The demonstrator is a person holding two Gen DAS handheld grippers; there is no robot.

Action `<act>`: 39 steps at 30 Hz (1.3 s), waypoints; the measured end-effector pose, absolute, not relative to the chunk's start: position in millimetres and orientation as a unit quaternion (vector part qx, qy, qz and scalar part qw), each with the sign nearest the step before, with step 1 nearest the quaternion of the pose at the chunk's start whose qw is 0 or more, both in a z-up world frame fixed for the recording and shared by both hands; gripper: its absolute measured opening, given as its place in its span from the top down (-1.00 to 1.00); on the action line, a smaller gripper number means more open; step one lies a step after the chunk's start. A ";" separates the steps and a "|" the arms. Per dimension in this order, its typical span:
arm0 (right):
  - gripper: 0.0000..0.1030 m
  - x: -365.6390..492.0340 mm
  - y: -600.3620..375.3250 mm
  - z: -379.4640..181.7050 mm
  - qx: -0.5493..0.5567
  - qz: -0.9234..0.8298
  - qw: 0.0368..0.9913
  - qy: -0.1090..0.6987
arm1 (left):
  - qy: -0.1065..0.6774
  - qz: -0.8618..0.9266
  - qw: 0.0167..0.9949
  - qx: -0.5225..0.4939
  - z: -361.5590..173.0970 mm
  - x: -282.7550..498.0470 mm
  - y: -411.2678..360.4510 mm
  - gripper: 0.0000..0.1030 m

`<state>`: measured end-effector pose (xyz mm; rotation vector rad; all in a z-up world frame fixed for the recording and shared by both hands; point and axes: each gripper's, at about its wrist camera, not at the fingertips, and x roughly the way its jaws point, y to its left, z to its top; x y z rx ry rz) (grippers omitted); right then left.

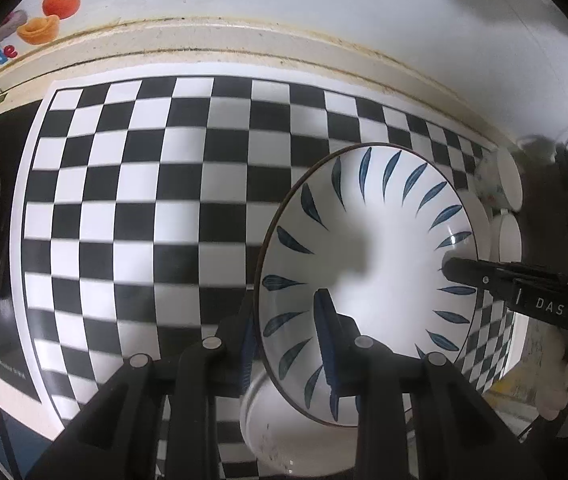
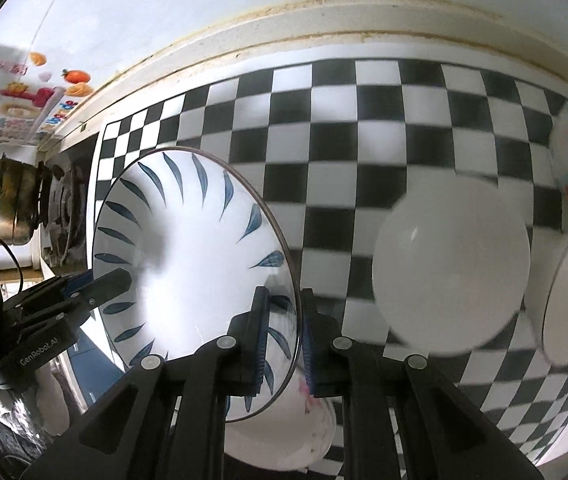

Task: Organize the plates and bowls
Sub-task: 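Carry the blue-striped plate with both grippers onto the pink-rimmed plate stack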

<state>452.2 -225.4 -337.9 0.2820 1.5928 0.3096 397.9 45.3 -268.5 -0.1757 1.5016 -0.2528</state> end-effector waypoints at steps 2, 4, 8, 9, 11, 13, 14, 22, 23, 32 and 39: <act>0.68 439.8 -228.9 -334.6 0.126 0.139 0.681 0.708 | 0.680 -0.117 0.719 -0.080 -266.0 382.4 45.3 0.52; 0.68 422.7 -230.4 -332.1 0.128 0.140 0.681 0.707 | 0.680 -0.118 0.719 -0.081 -267.0 369.6 38.7 0.52; 0.68 391.2 -232.7 -333.0 0.131 0.143 0.679 0.708 | 0.681 -0.122 0.718 -0.077 -267.8 343.9 36.5 0.52; 0.68 383.5 -233.7 -334.0 0.132 0.144 0.678 0.708 | 0.683 -0.124 0.716 -0.078 -269.1 335.3 36.9 0.52; 0.68 369.0 -237.2 -336.9 0.134 0.145 0.675 0.711 | 0.687 -0.126 0.711 -0.079 -273.6 322.9 37.4 0.52; 0.68 354.0 -232.8 -343.0 0.133 0.145 0.672 0.714 | 0.693 -0.126 0.706 -0.075 -279.2 312.6 36.6 0.52; 0.68 346.4 -232.6 -346.2 0.132 0.145 0.670 0.716 | 0.695 -0.126 0.704 -0.073 -282.1 308.3 36.1 0.52; 0.69 309.1 -235.2 -376.5 0.140 0.135 0.653 0.732 | 0.716 -0.128 0.684 -0.057 -307.3 288.4 26.4 0.52; 0.69 306.3 -235.7 -379.4 0.140 0.134 0.653 0.732 | 0.716 -0.129 0.684 -0.055 -309.3 287.4 25.3 0.52; 0.69 299.4 -237.6 -391.2 0.139 0.126 0.647 0.739 | 0.723 -0.128 0.678 -0.038 -322.1 282.8 18.0 0.52; 0.69 299.5 -229.7 -398.0 0.133 0.121 0.646 0.742 | 0.730 -0.122 0.672 -0.026 -331.5 281.7 13.7 0.52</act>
